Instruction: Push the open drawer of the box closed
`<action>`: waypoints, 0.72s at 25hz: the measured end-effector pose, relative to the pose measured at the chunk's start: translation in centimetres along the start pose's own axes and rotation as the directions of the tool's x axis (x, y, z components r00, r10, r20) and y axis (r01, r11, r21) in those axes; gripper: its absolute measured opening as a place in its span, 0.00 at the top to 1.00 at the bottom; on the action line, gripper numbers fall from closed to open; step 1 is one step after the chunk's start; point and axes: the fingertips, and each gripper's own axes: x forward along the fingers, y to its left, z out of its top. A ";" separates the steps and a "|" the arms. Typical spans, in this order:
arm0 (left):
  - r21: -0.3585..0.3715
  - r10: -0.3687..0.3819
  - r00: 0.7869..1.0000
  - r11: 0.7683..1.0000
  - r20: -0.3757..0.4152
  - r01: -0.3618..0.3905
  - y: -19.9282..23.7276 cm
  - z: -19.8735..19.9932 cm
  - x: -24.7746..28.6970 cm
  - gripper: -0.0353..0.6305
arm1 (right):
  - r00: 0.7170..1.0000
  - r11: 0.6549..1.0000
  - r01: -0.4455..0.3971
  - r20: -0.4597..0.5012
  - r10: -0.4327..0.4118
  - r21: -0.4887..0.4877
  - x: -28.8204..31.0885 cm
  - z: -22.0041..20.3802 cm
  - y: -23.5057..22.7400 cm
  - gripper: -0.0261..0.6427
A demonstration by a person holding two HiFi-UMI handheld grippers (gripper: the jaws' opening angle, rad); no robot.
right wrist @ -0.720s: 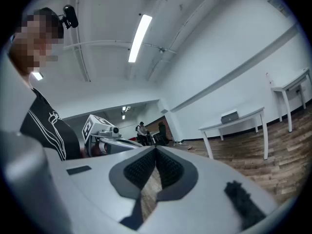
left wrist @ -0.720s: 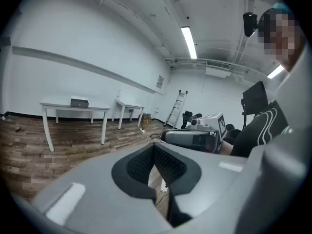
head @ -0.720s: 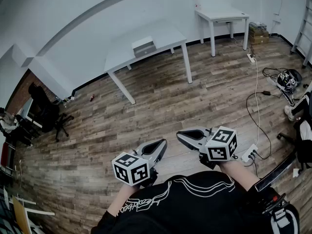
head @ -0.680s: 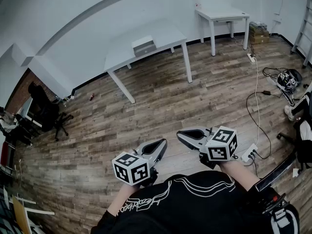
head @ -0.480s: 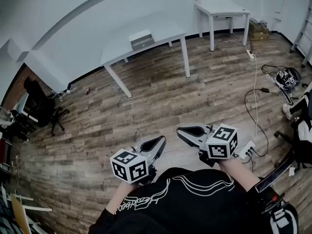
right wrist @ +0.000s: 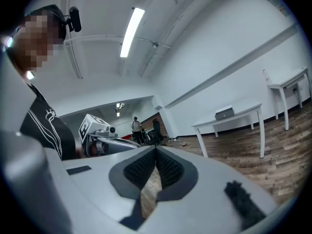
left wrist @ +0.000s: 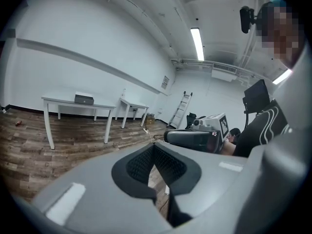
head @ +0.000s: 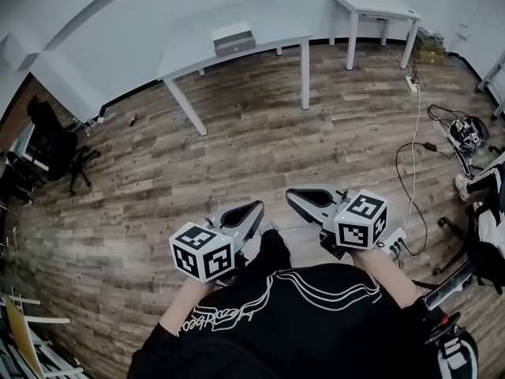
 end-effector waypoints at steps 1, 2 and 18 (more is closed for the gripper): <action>-0.003 -0.002 1.000 1.000 -0.003 0.002 1.0 0.1 0.4 0.94 | 1.000 1.000 0.001 -0.005 -0.001 0.002 0.8 0.0 -0.8 0.95; -0.008 -0.005 1.000 1.000 -0.006 0.005 2.2 0.3 0.8 0.94 | 1.000 1.000 0.001 -0.012 -0.001 0.003 1.8 0.1 -1.7 0.95; -0.147 -0.001 0.999 0.989 -0.053 -0.007 35.5 11.9 10.4 0.94 | 0.995 0.996 0.035 -0.092 -0.027 0.084 27.8 7.9 -24.4 0.95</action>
